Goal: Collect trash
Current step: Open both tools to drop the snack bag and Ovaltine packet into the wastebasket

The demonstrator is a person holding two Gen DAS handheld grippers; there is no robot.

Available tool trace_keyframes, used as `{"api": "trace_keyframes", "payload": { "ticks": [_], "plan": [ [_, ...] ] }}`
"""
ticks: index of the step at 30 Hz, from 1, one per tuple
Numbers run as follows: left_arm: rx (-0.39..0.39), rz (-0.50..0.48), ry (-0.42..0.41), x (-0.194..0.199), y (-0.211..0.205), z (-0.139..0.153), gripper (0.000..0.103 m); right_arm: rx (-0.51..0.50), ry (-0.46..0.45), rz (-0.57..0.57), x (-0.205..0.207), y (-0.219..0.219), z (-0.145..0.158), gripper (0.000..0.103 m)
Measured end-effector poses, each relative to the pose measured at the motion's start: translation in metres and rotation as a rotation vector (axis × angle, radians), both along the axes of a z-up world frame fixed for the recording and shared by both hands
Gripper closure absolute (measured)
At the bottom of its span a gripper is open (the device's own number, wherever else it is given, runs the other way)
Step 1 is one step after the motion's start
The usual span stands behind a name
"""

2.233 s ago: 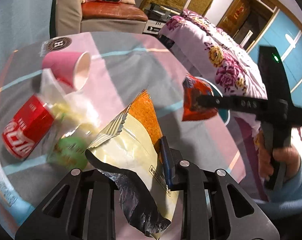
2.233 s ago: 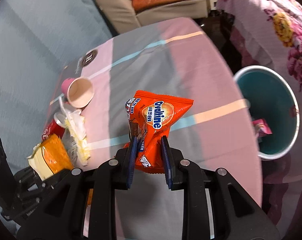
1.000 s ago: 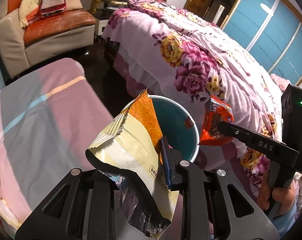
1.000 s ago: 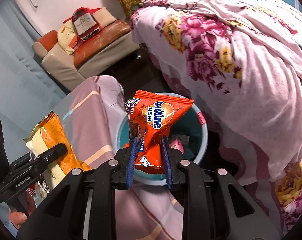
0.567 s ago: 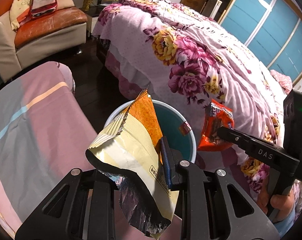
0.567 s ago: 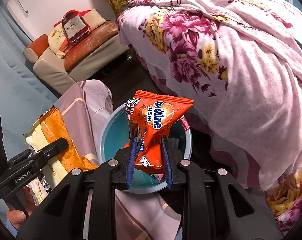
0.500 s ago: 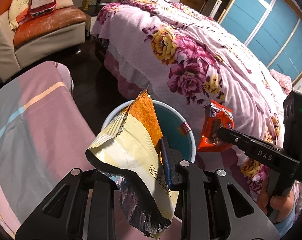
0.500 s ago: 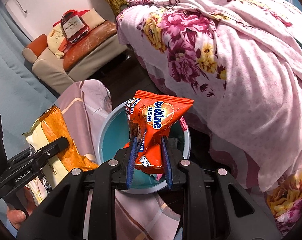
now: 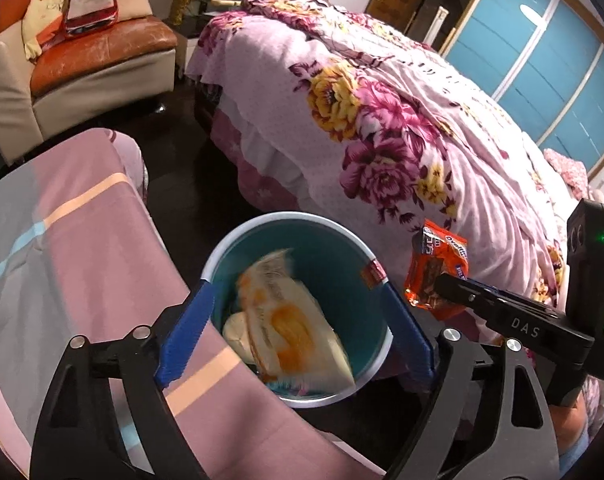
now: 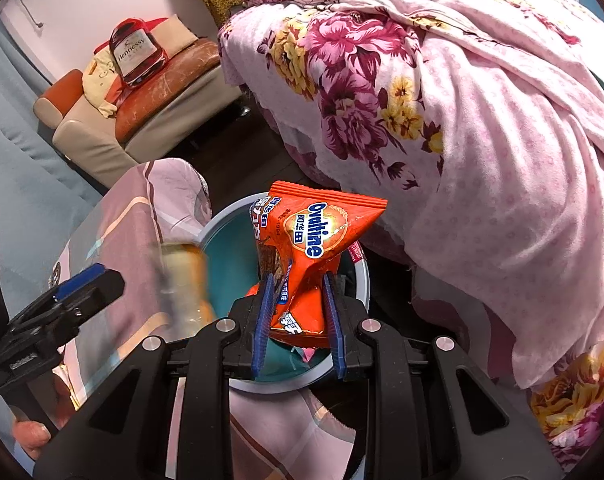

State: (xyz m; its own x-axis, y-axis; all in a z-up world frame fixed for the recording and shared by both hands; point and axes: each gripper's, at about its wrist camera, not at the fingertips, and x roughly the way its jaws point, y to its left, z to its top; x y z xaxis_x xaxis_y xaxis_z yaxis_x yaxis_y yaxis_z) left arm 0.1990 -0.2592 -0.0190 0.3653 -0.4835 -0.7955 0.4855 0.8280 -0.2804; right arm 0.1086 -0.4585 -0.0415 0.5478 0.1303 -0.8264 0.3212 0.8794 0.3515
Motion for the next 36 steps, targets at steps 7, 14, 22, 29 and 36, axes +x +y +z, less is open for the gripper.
{"api": "trace_keyframes", "payload": {
  "ticks": [7,14,22,29,36],
  "plan": [
    [-0.008,0.020,0.053,-0.003,0.020,-0.009,0.010,-0.008,0.008,0.009,0.004,0.005,0.000,0.078],
    [-0.006,0.038,0.087,-0.007,0.035,-0.018,0.009,-0.020,0.022,0.032,0.010,0.016,-0.002,0.078],
    [-0.011,0.048,0.089,-0.010,0.050,-0.019,0.009,-0.032,0.037,0.067,0.021,0.032,-0.004,0.078],
    [-0.013,0.056,0.091,-0.009,0.060,-0.019,0.009,-0.035,0.040,0.082,0.027,0.044,-0.003,0.067],
    [-0.019,0.066,0.106,-0.009,0.070,-0.022,0.009,-0.042,0.031,0.062,0.026,0.048,0.003,0.030]
  ]
}}
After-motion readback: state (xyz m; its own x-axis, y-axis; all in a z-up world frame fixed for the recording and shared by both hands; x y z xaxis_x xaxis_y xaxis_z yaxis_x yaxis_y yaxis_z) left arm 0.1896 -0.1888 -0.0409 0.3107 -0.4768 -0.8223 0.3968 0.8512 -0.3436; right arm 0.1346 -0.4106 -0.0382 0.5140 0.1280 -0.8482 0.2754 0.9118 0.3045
